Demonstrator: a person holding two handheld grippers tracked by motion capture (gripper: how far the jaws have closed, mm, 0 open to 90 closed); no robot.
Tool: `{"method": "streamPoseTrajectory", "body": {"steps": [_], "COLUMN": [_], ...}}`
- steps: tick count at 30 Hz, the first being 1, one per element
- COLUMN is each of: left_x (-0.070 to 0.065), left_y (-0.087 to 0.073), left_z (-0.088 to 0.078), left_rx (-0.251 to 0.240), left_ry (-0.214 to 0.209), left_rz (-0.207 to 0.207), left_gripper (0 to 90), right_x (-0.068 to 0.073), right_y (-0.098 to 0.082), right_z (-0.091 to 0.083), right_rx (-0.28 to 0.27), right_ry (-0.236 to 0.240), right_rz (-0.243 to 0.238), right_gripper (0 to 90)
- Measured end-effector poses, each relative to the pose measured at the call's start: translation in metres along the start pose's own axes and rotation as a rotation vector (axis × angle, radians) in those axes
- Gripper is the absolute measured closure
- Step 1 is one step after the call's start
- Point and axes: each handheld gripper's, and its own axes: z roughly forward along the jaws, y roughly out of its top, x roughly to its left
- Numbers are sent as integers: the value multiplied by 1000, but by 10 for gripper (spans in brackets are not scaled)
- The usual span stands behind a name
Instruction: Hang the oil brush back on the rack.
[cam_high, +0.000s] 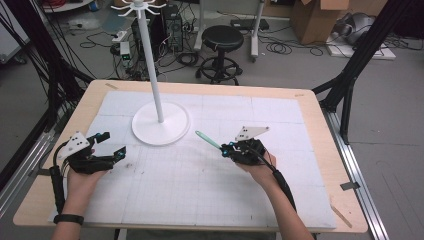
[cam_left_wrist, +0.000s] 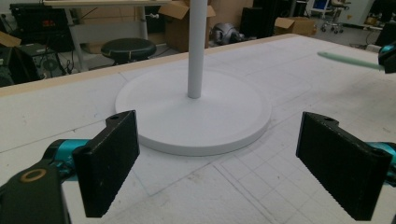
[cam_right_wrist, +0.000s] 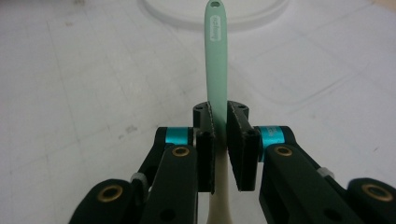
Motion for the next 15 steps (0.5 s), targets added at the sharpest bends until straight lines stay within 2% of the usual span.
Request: {"method": "streamPoseTrajectory", "body": {"steps": [4, 5, 9, 15], "left_x": [0, 1, 1, 0], "left_y": [0, 0, 0, 0], "left_z": [-1, -1, -2, -3], "left_rx": [-3, -5, -11, -14], "left_ry": [1, 2, 3, 3], "left_rz": [-6, -5, -7, -12], "left_gripper": [139, 139, 139, 139], "right_x": [-2, -3, -3, -7], "right_y": [14, 20, 43, 70], "right_z": [-7, -11, -20, -36], "right_rx": [-35, -60, -99, -220], "right_ry": [-1, 3, -10, -25], "right_rz": [0, -3, -22, -18], "right_gripper": [826, 825, 825, 825]}}
